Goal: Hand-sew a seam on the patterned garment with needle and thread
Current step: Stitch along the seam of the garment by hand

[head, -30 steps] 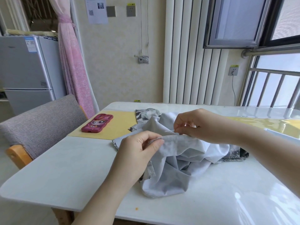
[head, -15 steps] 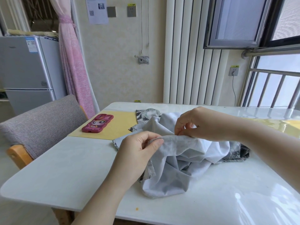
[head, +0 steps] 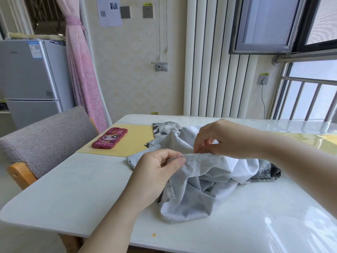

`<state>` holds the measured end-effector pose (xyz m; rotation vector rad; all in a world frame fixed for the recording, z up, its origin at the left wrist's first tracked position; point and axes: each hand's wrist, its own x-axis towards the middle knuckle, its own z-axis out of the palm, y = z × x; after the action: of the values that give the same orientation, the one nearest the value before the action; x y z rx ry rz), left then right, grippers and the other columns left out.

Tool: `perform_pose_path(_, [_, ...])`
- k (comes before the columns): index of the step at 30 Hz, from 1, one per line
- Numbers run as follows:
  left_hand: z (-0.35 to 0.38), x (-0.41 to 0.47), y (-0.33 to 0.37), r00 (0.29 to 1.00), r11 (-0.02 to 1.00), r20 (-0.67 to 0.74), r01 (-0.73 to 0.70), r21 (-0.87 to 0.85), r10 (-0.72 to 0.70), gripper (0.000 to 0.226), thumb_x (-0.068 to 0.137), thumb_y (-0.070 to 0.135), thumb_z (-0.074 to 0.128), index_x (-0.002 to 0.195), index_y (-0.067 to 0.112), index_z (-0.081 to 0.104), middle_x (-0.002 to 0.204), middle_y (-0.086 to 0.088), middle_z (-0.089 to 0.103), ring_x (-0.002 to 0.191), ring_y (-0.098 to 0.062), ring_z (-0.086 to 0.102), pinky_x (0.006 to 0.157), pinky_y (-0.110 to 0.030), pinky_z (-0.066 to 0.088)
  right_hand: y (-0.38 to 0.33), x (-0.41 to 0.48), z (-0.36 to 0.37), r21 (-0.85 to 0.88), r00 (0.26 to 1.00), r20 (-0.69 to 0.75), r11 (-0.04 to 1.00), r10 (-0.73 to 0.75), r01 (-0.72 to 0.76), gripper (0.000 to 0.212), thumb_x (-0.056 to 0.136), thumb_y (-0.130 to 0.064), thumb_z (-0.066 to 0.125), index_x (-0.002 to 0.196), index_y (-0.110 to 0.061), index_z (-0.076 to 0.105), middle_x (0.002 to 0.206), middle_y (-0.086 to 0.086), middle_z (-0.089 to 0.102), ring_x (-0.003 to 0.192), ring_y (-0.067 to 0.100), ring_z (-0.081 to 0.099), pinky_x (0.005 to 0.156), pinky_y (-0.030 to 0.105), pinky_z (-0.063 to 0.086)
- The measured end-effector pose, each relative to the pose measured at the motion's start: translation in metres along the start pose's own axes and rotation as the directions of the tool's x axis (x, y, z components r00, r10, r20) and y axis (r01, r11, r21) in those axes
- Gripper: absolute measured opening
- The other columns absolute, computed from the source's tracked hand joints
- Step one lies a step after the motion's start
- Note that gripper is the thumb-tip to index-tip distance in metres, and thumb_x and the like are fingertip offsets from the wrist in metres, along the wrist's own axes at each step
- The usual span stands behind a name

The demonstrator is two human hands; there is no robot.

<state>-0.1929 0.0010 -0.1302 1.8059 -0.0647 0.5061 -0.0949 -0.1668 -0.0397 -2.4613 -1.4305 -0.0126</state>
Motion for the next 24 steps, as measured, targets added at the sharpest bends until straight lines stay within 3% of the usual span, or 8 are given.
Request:
perform_pose_path(6, [0.002,0.001,0.000,0.997,0.992,0.057,0.057,-0.112,-0.051,0.024,0.071,0.041,0.065,0.087,0.026,0.075,0.096,-0.019,0.070,0.085,-0.017,0.063,0.088,-0.041,0.049,-0.005,-0.001,0.006,0.113,0.999,-0.036,0.993,-0.041,0.045,0.021,0.087,-0.006,0.063,0.085,-0.026,0.071,0.083,-0.013,0.069,0.080,-0.001,0.064,0.071,0.011,0.048])
perform_pose_path(12, [0.009,0.005,-0.005,0.997,0.973,0.018,0.080,-0.217,-0.078,0.030,0.074,0.035,0.065,0.094,0.015,0.075,0.097,-0.017,0.073,0.090,-0.023,0.066,0.087,-0.040,0.049,-0.012,-0.005,0.014,0.300,0.981,-0.148,0.940,-0.124,0.164,0.016,0.087,-0.003,0.056,0.090,-0.018,0.063,0.087,-0.005,0.068,0.083,0.015,0.064,0.081,0.031,0.051])
perform_pose_path(15, [0.010,0.007,-0.005,0.996,0.966,-0.003,0.085,-0.243,-0.089,0.034,0.075,0.034,0.065,0.097,0.010,0.074,0.099,-0.017,0.072,0.096,-0.029,0.066,0.095,-0.048,0.047,-0.010,-0.007,0.019,0.211,0.963,-0.177,0.948,-0.202,0.237,0.017,0.081,-0.004,0.064,0.093,-0.016,0.063,0.088,-0.008,0.066,0.085,0.006,0.062,0.085,0.022,0.049])
perform_pose_path(18, [0.012,0.009,-0.003,0.996,0.961,0.010,0.092,-0.262,-0.092,0.026,0.078,0.033,0.065,0.092,0.013,0.076,0.097,-0.012,0.074,0.094,-0.021,0.066,0.095,-0.043,0.047,-0.005,-0.006,0.025,0.110,0.935,-0.243,0.950,-0.258,0.291,0.011,0.081,-0.009,0.072,0.088,-0.017,0.068,0.086,-0.009,0.066,0.084,0.000,0.060,0.080,0.013,0.046])
perform_pose_path(21, [0.015,0.009,-0.001,0.994,0.950,0.019,0.104,-0.294,-0.104,0.021,0.077,0.031,0.065,0.087,0.016,0.076,0.094,-0.008,0.074,0.091,-0.014,0.066,0.091,-0.033,0.047,0.000,-0.005,0.032,0.043,0.894,-0.320,0.938,-0.313,0.344,0.003,0.084,-0.019,0.068,0.085,-0.016,0.069,0.087,-0.004,0.065,0.081,0.007,0.059,0.075,0.023,0.048])
perform_pose_path(24, [0.017,0.010,0.001,0.991,0.936,0.038,0.133,-0.325,-0.128,0.022,0.075,0.032,0.065,0.086,0.016,0.075,0.091,-0.005,0.074,0.089,-0.011,0.065,0.086,-0.027,0.047,0.001,-0.005,0.040,-0.072,0.839,-0.399,0.924,-0.371,0.374,0.007,0.089,-0.025,0.057,0.088,-0.021,0.063,0.098,-0.005,0.059,0.092,0.018,0.056,0.079,0.032,0.046])
